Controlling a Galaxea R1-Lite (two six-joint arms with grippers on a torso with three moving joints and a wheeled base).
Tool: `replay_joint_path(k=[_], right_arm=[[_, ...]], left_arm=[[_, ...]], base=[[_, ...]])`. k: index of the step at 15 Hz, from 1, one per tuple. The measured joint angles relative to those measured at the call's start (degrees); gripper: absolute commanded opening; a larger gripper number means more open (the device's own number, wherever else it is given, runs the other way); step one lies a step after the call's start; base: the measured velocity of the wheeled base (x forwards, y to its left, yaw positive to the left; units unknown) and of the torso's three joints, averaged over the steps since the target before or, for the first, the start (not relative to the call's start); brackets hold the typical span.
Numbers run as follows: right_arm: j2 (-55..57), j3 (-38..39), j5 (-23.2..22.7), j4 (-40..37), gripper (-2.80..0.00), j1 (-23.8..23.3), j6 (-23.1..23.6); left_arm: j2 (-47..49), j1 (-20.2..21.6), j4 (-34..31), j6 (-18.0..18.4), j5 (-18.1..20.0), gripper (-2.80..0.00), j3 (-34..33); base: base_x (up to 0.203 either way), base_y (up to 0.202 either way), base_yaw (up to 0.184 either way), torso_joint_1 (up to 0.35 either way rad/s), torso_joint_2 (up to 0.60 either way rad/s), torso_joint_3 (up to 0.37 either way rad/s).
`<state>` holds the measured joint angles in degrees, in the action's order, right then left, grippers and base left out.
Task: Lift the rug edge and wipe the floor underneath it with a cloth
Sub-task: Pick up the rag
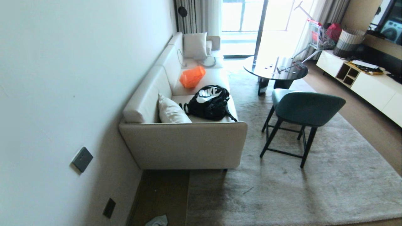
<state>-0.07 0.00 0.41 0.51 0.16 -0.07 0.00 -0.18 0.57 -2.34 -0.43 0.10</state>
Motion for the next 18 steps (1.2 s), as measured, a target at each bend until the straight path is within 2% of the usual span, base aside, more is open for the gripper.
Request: replay_joint_path(k=[6,18], right_arm=[[0.0,0.0,0.0,0.0,-2.80,0.0,-0.2],[0.1,0.0,0.0,0.0,-2.80,0.0,-0.6]], left_arm=[[0.0,0.0,0.0,0.0,0.0,-2.80,0.0],[0.0,0.0,0.0,0.0,0.0,-2.80,0.0]], base=[[0.000,0.000,0.000,-0.011,0.01,0.017],[0.000,0.000,0.000,-0.124,0.31,0.173]])
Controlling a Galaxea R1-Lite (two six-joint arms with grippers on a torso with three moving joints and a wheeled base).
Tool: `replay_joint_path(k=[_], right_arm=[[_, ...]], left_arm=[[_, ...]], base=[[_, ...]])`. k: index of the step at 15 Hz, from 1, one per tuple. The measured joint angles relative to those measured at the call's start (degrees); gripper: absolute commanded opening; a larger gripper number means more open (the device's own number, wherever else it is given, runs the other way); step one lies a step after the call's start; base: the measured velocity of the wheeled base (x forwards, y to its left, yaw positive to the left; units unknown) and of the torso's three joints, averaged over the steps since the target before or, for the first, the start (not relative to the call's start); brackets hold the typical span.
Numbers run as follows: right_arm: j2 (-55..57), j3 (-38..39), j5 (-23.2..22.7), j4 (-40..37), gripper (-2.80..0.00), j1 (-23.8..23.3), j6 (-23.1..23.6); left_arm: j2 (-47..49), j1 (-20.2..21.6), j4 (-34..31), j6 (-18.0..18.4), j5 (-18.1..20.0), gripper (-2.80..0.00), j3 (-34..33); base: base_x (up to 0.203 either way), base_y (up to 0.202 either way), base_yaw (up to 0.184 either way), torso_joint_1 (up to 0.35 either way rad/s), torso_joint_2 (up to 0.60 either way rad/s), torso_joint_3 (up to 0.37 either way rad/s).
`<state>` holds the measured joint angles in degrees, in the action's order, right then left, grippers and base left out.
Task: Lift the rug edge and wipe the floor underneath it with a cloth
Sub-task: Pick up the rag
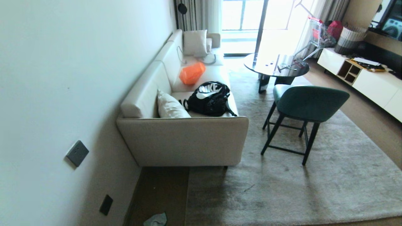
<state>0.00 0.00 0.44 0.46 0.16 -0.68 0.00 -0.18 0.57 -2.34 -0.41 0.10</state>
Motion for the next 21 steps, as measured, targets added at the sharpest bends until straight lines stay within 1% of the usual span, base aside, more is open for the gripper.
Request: replay_joint_path(k=[11,21], right_arm=[[0.0,0.0,0.0,0.0,-2.80,0.0,0.0],[0.0,0.0,0.0,0.0,-2.80,0.0,-0.1]], left_arm=[[0.0,0.0,0.0,0.0,0.0,-2.80,0.0],[0.0,0.0,0.0,0.0,0.0,-2.80,0.0]], base=[[0.000,0.000,0.000,-0.136,0.36,0.216],[0.000,0.000,0.000,-0.166,0.53,0.354]])
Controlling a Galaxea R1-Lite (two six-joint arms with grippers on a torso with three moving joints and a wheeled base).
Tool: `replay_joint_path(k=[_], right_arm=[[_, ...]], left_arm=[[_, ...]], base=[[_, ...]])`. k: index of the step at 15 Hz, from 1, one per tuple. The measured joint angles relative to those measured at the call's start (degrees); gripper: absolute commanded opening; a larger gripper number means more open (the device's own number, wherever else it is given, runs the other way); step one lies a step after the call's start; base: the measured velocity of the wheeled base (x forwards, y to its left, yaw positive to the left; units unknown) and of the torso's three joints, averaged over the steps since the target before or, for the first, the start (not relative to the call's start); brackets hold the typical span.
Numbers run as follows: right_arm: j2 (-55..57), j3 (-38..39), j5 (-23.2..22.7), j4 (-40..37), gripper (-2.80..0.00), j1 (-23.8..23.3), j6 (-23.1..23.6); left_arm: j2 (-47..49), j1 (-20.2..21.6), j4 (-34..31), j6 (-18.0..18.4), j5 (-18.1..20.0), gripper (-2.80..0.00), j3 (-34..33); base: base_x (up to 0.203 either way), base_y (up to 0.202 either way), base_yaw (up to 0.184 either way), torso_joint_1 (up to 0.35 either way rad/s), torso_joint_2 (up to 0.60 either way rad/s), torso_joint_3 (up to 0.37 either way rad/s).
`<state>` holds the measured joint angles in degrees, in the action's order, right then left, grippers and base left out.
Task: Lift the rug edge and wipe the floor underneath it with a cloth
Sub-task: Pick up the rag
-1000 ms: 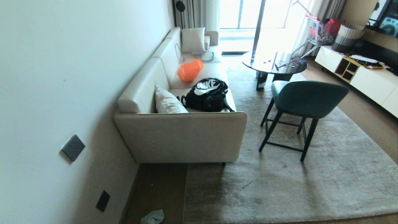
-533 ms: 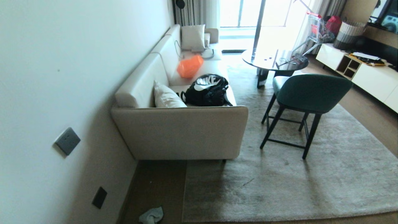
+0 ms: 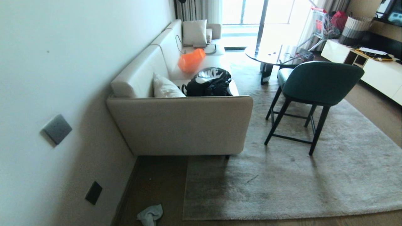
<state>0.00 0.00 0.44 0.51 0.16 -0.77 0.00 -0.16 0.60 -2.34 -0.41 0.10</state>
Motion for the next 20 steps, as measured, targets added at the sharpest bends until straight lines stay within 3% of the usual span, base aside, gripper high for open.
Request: replay_joint_path(k=[15,20], right_arm=[[0.0,0.0,0.0,0.0,-2.80,0.0,-0.1],[0.0,0.0,0.0,0.0,-2.80,0.0,-0.1]], left_arm=[[0.0,0.0,0.0,0.0,0.0,-2.80,0.0],[0.0,0.0,0.0,0.0,0.0,-2.80,0.0]], base=[[0.000,0.000,0.000,-0.053,0.45,0.397],[0.000,0.000,0.000,0.000,0.01,0.016]])
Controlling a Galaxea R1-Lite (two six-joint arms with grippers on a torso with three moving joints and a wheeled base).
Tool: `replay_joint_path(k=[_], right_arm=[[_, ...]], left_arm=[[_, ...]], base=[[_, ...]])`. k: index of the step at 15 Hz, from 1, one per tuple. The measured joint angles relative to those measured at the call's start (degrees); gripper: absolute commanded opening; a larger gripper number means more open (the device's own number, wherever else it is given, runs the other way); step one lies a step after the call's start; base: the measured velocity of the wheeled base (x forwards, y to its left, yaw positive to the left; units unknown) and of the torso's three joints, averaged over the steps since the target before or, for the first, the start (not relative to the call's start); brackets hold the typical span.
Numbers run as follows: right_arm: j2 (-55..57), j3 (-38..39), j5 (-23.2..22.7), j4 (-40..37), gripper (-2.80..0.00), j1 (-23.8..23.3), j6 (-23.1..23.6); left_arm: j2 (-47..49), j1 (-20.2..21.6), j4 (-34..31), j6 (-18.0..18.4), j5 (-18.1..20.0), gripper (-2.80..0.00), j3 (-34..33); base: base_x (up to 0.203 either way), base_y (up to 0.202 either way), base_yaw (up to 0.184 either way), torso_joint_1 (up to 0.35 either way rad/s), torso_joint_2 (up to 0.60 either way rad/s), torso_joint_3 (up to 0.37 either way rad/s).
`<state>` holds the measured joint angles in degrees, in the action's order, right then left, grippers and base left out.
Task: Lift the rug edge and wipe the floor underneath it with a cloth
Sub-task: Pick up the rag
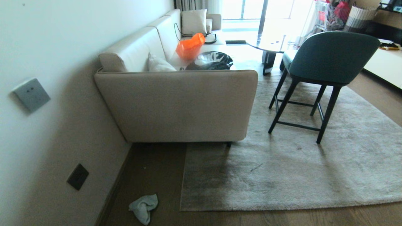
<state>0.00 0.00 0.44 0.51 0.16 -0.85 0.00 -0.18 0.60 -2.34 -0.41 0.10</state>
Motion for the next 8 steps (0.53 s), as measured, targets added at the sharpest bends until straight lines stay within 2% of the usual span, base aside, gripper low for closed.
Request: replay_joint_path(k=[6,8], right_arm=[[0.0,0.0,0.0,0.0,-2.80,0.0,0.0],[0.0,0.0,0.0,-0.1,-2.80,0.0,0.0]], left_arm=[[0.0,0.0,0.0,0.0,0.0,-2.80,0.0],[0.0,0.0,-0.1,0.0,0.0,-2.80,0.0]], base=[[0.000,0.000,0.000,0.000,0.00,0.000],[0.000,0.000,0.000,0.027,0.13,0.141]])
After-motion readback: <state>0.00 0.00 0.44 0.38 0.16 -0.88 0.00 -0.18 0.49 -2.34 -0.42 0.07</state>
